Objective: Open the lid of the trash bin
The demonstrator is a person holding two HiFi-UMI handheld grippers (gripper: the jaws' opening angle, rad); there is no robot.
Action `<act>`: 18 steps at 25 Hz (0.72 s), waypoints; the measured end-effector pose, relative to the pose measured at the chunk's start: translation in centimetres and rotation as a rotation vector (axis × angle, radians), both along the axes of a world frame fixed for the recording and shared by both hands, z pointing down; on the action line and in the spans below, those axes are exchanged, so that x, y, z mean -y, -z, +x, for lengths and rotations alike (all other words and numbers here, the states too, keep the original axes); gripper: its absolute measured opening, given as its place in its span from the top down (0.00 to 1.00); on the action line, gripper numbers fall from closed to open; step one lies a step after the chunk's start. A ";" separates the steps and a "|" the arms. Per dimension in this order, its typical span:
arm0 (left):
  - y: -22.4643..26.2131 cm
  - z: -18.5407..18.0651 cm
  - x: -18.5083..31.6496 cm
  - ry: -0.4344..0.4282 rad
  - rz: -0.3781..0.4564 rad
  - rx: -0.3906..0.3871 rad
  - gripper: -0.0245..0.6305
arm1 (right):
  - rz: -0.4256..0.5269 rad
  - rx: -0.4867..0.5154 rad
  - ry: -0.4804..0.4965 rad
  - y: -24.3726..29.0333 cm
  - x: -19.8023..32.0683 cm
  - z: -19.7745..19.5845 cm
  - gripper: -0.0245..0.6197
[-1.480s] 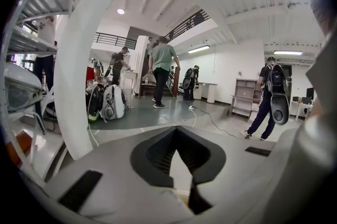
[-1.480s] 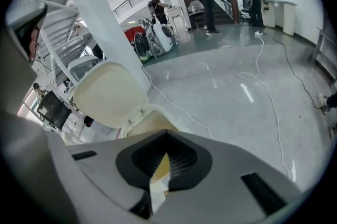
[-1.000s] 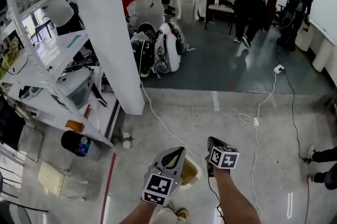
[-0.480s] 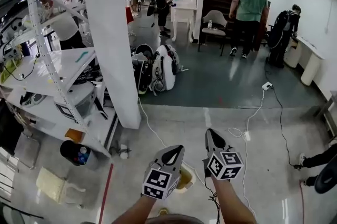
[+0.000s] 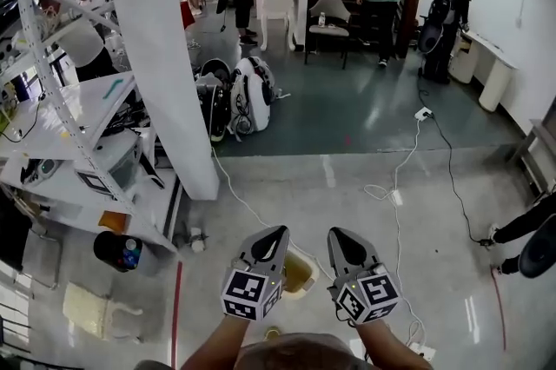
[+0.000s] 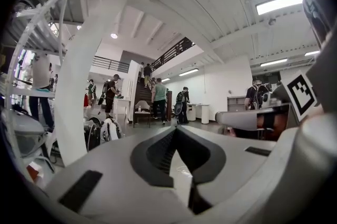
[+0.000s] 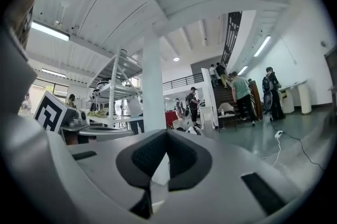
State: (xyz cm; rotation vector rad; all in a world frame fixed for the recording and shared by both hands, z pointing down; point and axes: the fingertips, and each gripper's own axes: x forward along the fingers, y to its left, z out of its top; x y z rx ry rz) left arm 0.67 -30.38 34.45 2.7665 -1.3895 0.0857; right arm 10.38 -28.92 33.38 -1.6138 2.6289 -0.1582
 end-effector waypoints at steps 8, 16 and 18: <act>-0.9 0.5 -0.8 -0.004 -0.024 -0.016 0.97 | -0.041 0.004 -0.003 -2.8 -1.2 0.4 0.92; -1.9 0.4 -1.2 -0.003 -0.049 -0.014 0.97 | -0.055 -0.027 0.031 -3.8 -1.3 -0.5 0.92; -2.1 0.2 -1.2 -0.002 -0.055 -0.014 0.97 | -0.059 -0.030 0.032 -3.9 -1.2 -0.6 0.92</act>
